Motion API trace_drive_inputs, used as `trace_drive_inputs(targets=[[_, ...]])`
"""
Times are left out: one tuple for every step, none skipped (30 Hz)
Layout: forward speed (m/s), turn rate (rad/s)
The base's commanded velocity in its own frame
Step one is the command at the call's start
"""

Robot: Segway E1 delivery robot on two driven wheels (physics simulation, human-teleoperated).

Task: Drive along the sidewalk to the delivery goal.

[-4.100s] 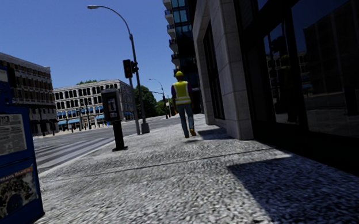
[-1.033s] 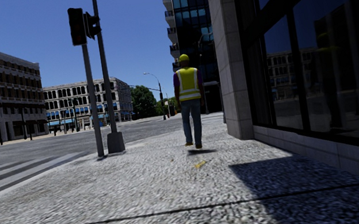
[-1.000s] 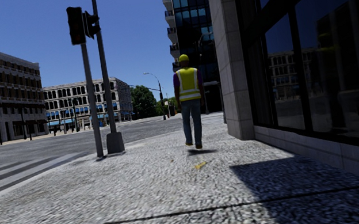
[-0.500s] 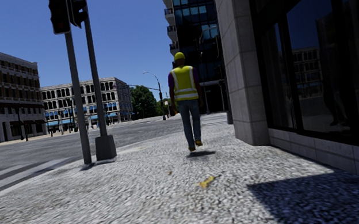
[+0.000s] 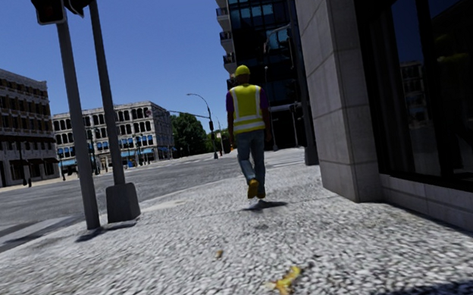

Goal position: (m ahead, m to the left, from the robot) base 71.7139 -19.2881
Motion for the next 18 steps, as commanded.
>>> trace_drive_inputs(targets=[[1.46,0.0],[1.46,0.0],[1.46,0.0],[1.46,0.0],[1.46,0.0],[1.46,0.0],[1.46,0.0],[1.46,0.0],[1.46,0.0],[1.46,0.0],[1.45,0.0],[1.45,0.0],[1.45,0.0],[1.45,0.0],[1.45,0.0],[1.45,0.0],[1.45,0.0],[1.45,0.0]])
